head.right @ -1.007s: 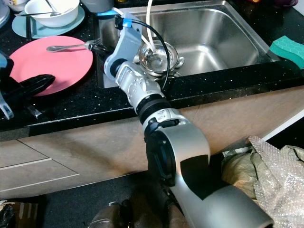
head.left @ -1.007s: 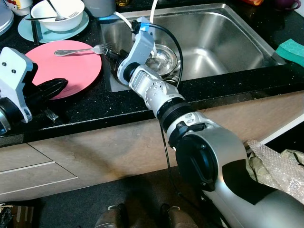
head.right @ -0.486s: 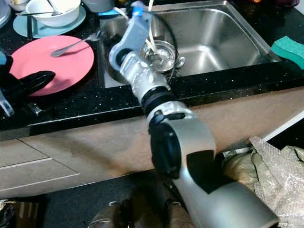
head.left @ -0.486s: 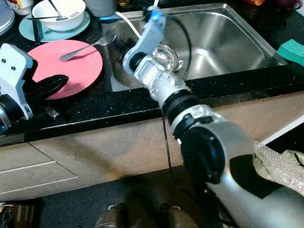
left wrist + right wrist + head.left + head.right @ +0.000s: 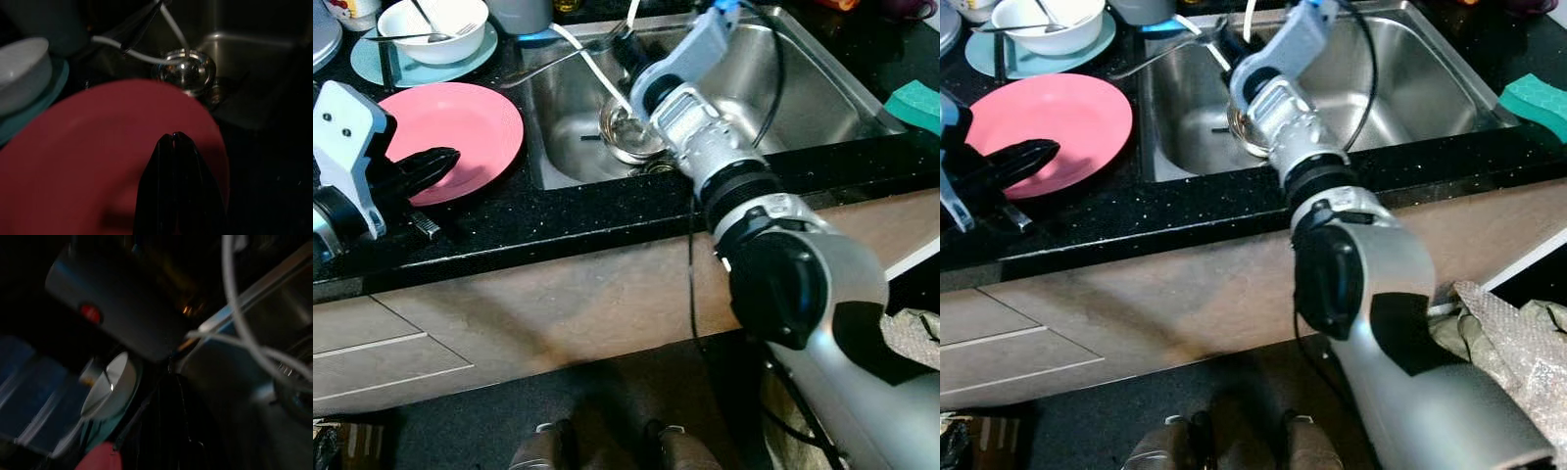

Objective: Kitchen organization

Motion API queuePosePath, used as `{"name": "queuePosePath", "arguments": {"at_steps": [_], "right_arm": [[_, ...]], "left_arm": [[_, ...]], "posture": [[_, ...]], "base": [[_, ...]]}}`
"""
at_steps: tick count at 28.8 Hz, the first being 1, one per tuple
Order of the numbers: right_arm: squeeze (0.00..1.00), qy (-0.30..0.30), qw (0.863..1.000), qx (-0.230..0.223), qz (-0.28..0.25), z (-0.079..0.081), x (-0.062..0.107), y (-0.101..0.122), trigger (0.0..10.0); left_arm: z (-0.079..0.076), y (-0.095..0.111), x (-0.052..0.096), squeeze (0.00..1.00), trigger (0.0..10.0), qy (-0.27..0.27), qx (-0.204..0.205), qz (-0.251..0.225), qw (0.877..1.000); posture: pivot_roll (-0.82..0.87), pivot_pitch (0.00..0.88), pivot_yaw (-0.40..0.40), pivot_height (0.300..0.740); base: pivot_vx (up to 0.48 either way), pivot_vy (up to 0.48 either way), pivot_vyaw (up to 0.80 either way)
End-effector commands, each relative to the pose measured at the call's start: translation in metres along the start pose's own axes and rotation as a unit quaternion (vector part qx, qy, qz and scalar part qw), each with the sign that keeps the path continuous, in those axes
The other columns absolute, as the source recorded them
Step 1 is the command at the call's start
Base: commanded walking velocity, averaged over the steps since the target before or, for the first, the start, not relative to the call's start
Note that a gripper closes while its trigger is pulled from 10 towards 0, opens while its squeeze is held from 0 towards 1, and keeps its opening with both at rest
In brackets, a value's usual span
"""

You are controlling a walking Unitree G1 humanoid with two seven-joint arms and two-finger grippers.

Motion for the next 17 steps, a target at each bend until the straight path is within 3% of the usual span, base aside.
{"name": "queuePosePath", "arguments": {"at_steps": [1,6,12,15,17], "right_arm": [[0.0,-0.009,1.0,-0.003,-0.024,-0.009,0.002,0.015,0.0],[0.0,-0.027,0.998,0.03,-0.042,-0.029,0.008,0.035,0.0],[0.0,-0.04,0.995,0.086,-0.03,-0.047,0.015,0.032,0.0],[0.0,-0.047,0.983,0.178,-0.003,-0.059,0.021,0.017,0.0],[0.0,-0.048,0.98,0.194,0.002,-0.061,0.022,0.014,0.0]], "left_arm": [[-0.003,0.0,-0.003,0.0,10.0,-0.013,-0.005,0.002,1.0],[-0.006,0.007,-0.012,0.0,10.0,-0.023,-0.007,-0.013,1.0],[-0.012,0.015,-0.024,0.0,10.0,-0.028,-0.008,-0.032,0.999],[-0.032,0.028,-0.043,0.0,10.0,-0.049,0.007,-0.071,0.996],[-0.036,0.03,-0.047,0.0,10.0,-0.054,0.012,-0.08,0.995]], "posture": [[0.09,0.212,0.025,0.74],[0.08,0.209,0.029,0.74],[0.08,0.203,0.03,0.74],[0.08,0.196,0.037,0.74],[0.08,0.195,0.038,0.74]], "base": [[0.0,0.0,0.0],[0.0,0.0,0.0],[0.0,0.0,0.0],[0.0,0.0,0.0],[0.0,0.0,0.0]]}}
Point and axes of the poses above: a point about 5 cm out from each wrist's last joint towards the gripper, its own x axis pointing back from the gripper into the wrist, its own y axis along the axis of the wrist's last joint, z = x × y, the point moved 4 cm from there along -x, pointing out of the wrist towards the gripper, and after that the axes turned 8 degrees about x, right-handed, at the moved point
